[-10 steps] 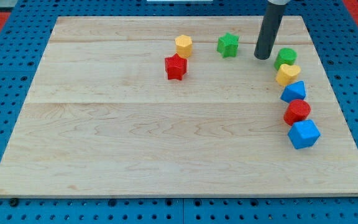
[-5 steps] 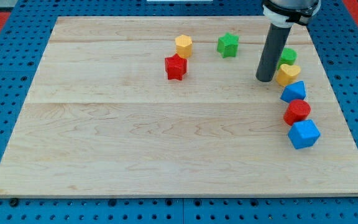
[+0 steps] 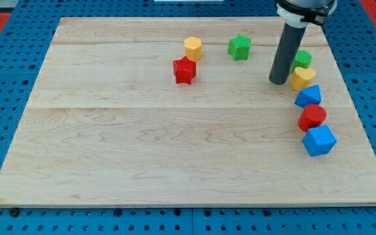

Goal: Move your arm closer to the yellow heart

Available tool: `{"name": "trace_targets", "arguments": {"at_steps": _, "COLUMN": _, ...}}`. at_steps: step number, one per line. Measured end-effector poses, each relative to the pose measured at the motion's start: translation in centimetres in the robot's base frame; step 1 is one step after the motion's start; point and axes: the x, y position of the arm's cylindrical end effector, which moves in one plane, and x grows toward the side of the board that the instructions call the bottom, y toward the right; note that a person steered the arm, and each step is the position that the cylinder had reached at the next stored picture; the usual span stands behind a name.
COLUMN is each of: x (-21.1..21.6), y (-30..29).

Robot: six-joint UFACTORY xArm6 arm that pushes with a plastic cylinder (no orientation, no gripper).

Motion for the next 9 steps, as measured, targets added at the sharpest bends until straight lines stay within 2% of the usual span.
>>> {"name": "trace_targets", "arguments": {"at_steps": 9, "x": 0.1, "y": 1.3}}
